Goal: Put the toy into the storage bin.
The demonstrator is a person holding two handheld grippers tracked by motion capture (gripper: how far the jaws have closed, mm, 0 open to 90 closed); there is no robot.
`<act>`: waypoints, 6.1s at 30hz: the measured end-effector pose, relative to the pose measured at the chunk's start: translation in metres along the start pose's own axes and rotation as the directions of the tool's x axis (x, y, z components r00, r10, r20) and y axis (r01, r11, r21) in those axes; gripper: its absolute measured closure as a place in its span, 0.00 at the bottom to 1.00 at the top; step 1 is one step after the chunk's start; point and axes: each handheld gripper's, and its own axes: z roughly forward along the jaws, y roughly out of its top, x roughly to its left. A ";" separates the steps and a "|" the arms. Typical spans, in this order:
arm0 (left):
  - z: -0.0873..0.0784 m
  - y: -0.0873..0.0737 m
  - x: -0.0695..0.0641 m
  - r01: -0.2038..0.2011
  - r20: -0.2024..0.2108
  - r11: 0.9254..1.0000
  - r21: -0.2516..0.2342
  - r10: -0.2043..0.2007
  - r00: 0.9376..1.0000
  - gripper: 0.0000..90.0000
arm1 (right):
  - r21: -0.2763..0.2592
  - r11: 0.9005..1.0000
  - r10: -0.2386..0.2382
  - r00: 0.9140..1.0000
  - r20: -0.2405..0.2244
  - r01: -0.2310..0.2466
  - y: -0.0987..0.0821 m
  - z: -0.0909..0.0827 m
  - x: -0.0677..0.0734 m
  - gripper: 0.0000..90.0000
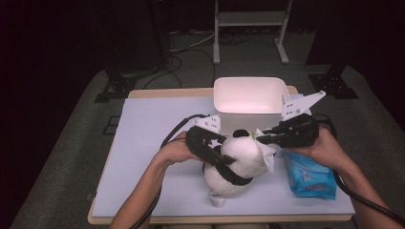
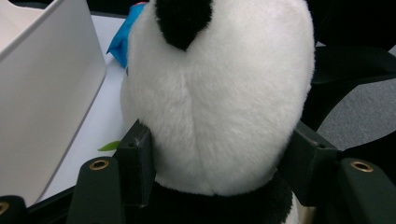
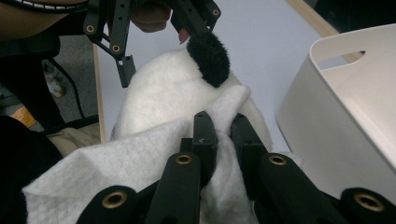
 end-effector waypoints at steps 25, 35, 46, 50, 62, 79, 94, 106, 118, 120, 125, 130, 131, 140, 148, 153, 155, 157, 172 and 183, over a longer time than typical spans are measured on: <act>0.011 0.010 -0.009 -0.047 -0.016 0.995 0.093 0.048 0.999 0.39 | 0.007 1.000 -0.022 1.000 0.001 0.022 0.008 0.011 0.004 0.91; 0.019 0.008 -0.011 -0.041 0.003 0.994 0.099 0.041 0.999 0.36 | 0.043 0.999 -0.002 1.000 -0.009 0.003 -0.006 0.013 0.003 0.91; 0.014 0.005 -0.013 -0.028 -0.033 0.992 0.123 0.032 0.999 0.23 | 0.060 0.998 0.026 1.000 -0.004 -0.026 -0.018 0.011 0.001 0.91; 0.014 0.001 -0.013 -0.016 -0.040 0.990 0.139 0.021 0.999 0.22 | 0.067 0.997 0.044 0.999 -0.002 -0.043 -0.026 0.009 -0.001 0.91; 0.022 -0.005 -0.015 -0.024 -0.064 0.983 0.180 0.036 0.997 0.25 | 0.092 0.992 0.081 0.997 0.009 -0.081 -0.040 0.009 -0.005 0.91; 0.026 -0.002 -0.015 -0.029 -0.072 0.983 0.184 0.043 0.996 0.29 | 0.042 0.999 0.024 1.000 0.017 -0.025 -0.028 0.007 -0.002 0.91; 0.032 0.001 -0.017 -0.047 -0.055 0.981 0.190 0.058 0.997 0.30 | 0.058 0.998 -0.003 1.000 -0.021 0.004 -0.024 0.014 0.002 0.91; 0.023 -0.001 -0.019 -0.026 -0.071 0.980 0.196 0.041 0.997 0.20 | 0.106 0.994 0.043 0.999 -0.021 -0.041 -0.042 0.019 -0.003 0.91; 0.024 -0.013 -0.019 -0.008 -0.052 0.971 0.238 0.021 0.998 0.15 | 0.136 0.987 0.091 0.996 0.002 -0.091 -0.059 0.022 -0.006 0.91; 0.026 -0.013 -0.020 -0.029 -0.022 0.972 0.232 0.035 0.999 0.25 | 0.136 0.986 0.096 0.995 0.001 -0.095 -0.063 0.022 -0.007 0.91; 0.029 -0.013 -0.018 -0.026 -0.012 0.975 0.221 0.029 1.000 0.32 | 0.116 0.989 0.095 0.995 0.007 -0.095 -0.062 0.015 -0.005 0.91; 0.034 -0.008 -0.021 -0.050 0.000 0.977 0.209 0.051 0.999 0.33 | 0.123 0.991 0.063 0.998 -0.015 -0.060 -0.052 0.021 -0.002 0.91; 0.035 -0.008 -0.020 -0.052 0.000 0.976 0.213 0.053 0.999 0.33 | 0.137 0.989 0.052 0.999 -0.009 -0.051 -0.051 0.024 -0.001 0.91; 0.038 -0.003 -0.018 -0.043 -0.004 0.976 0.212 0.045 0.999 0.31 | 0.115 0.992 0.059 0.998 -0.028 -0.055 -0.051 0.031 0.000 0.91; 0.044 0.004 -0.018 -0.038 -0.010 0.978 0.207 0.041 0.999 0.30 | 0.151 0.988 0.026 0.998 -0.050 -0.019 -0.044 0.049 0.004 0.90; 0.043 0.002 -0.016 -0.028 -0.004 0.980 0.198 0.030 1.000 0.30 | 0.170 0.985 0.012 0.999 -0.043 -0.005 -0.043 0.049 0.006 0.90; 0.043 0.002 -0.016 -0.028 -0.006 0.981 0.194 0.030 1.000 0.30 | 0.172 0.985 0.007 0.999 -0.035 -0.001 -0.044 0.045 0.006 0.90; 0.043 0.002 -0.016 -0.025 -0.005 0.982 0.190 0.027 1.000 0.30 | 0.167 0.986 0.018 1.000 -0.025 -0.014 -0.046 0.040 0.004 0.90; 0.042 0.002 -0.018 -0.025 -0.005 0.983 0.181 0.026 1.000 0.26 | 0.141 0.989 0.042 0.998 -0.042 -0.035 -0.054 0.047 0.006 0.89; 0.022 -0.003 -0.024 -0.001 -0.035 0.991 0.133 0.005 0.999 0.21 | 0.149 0.988 0.051 0.998 -0.038 -0.045 -0.060 0.045 0.003 0.89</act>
